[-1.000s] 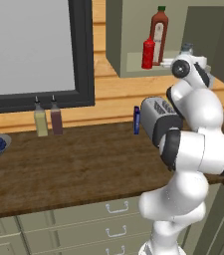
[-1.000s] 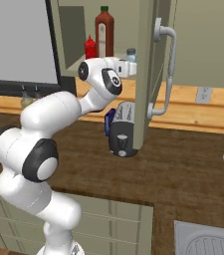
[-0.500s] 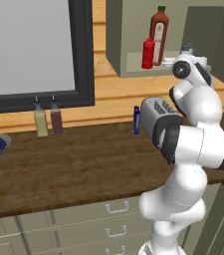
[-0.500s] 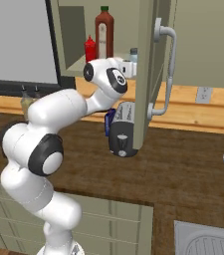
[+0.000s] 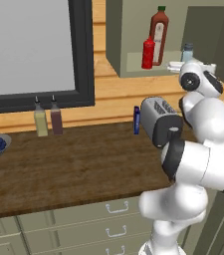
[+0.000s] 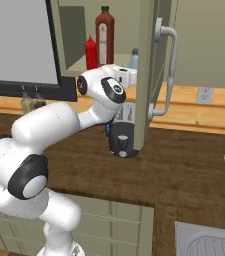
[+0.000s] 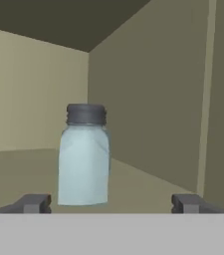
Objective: Put the shaker and condiment bottle from the counter next to their counterparts in the cabinet.
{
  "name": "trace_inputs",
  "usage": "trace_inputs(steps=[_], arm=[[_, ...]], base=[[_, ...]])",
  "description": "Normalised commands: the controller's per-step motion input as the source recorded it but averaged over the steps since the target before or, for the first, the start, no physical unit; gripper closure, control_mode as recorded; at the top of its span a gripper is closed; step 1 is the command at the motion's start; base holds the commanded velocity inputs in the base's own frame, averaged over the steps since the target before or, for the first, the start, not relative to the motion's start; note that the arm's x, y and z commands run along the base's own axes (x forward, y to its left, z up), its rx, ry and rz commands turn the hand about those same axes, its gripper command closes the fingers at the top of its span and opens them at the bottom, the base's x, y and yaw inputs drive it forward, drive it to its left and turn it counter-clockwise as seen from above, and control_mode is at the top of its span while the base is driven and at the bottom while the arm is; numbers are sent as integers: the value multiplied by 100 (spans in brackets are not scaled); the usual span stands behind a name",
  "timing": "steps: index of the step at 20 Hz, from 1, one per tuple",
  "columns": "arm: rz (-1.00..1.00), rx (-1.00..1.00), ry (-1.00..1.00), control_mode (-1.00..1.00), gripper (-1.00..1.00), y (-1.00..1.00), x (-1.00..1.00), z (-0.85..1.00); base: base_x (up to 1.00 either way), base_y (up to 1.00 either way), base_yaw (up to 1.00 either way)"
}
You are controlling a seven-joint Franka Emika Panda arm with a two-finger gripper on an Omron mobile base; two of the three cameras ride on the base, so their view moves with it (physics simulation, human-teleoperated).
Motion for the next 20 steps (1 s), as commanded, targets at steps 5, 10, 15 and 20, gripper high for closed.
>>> trace_inputs(steps=[5, 10, 15, 20], arm=[[4, 0, 0, -100, -100, 34, -69, 0], [5, 0, 0, -100, -100, 27, -84, 2], [3, 0, -2, -100, -100, 2, -100, 9], [4, 0, -1, -100, -100, 14, -82, -29]], base=[[0, 0, 0], [0, 0, 0], [0, 0, 0], [0, 0, 0]])
